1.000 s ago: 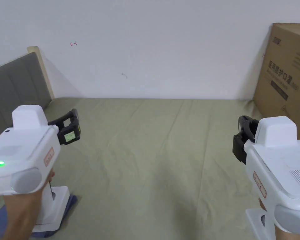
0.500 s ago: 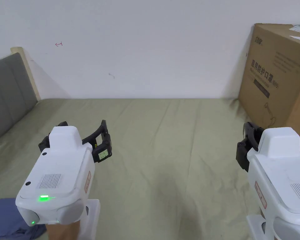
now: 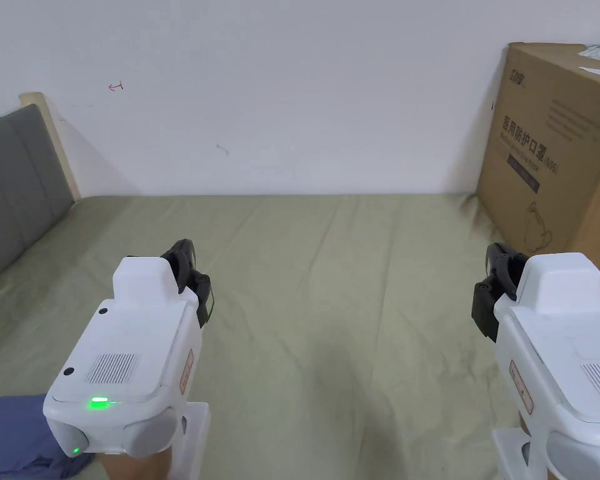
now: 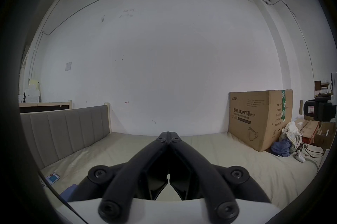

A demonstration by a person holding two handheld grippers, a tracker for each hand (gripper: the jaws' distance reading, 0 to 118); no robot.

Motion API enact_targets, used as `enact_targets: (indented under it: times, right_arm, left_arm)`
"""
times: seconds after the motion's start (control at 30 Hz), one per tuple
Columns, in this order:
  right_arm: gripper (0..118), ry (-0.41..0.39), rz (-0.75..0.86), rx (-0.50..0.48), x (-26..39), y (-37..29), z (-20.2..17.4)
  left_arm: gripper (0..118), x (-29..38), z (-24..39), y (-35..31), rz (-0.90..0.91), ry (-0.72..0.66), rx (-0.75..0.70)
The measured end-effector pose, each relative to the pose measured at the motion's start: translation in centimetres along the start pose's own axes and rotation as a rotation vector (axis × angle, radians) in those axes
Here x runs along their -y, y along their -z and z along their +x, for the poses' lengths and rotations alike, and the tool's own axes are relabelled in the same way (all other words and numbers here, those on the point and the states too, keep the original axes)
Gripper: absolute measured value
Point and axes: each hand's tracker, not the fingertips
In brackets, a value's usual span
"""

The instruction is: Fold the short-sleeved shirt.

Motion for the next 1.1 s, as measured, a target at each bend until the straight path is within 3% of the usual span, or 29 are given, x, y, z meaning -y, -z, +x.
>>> enact_targets:
  times: [1.1]
  right_arm:
    - [0, 0.006, -0.007, 0.004, 0.04, -0.04, 0.19]
  left_arm:
    - [0, 0.95, 0.71, -0.02, -0.028, 0.044, 0.012]
